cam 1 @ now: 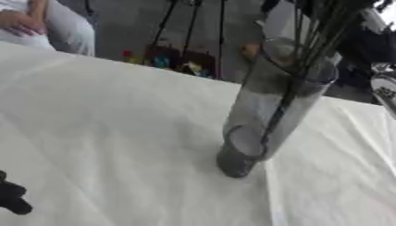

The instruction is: Arrange flowers into the vase.

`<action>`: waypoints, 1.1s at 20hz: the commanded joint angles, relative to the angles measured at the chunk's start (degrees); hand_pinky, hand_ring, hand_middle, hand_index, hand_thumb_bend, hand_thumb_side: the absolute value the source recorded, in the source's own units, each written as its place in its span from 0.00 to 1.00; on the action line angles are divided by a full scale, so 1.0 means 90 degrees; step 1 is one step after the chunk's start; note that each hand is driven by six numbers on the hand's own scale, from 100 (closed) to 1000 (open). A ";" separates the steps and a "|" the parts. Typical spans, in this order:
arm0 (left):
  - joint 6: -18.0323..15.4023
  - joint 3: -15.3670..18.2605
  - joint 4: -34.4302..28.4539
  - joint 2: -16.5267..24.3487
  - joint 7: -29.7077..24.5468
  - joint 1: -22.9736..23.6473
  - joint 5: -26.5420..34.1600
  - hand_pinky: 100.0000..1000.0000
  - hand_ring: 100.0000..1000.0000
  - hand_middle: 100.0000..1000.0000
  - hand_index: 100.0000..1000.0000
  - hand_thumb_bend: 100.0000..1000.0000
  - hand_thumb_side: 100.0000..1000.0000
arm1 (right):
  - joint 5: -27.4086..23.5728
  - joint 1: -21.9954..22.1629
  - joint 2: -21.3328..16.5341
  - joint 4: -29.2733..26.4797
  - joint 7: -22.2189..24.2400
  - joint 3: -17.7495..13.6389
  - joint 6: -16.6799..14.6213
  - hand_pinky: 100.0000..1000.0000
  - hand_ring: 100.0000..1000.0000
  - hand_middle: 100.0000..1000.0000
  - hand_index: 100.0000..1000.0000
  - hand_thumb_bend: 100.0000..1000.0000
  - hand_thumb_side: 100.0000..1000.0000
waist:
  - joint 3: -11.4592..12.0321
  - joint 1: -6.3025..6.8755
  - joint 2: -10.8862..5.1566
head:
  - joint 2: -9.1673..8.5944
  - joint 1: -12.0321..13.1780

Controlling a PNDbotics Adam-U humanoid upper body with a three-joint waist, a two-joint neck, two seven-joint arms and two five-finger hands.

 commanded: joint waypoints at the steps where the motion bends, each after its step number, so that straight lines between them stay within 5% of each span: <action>1: 0.0003 0.0005 -0.0115 0.0038 -0.0015 -0.0031 0.0013 0.48 0.59 0.63 0.81 0.00 1.00 | 0.0232 -0.0029 -0.0283 0.0019 0.0066 -0.0149 -0.0042 1.00 1.00 0.56 0.84 0.51 0.97 | -0.0018 0.0058 -0.0168 | -0.0097 -0.0008; 22: 0.0028 -0.0005 -0.0115 0.0035 -0.0023 -0.0025 0.0010 0.48 0.60 0.63 0.81 0.00 1.00 | 0.1531 -0.0126 -0.0270 0.0293 0.0869 -0.0074 -0.0157 1.00 1.00 0.67 0.95 0.62 1.00 | -0.0017 0.0017 -0.0145 | -0.0109 -0.0022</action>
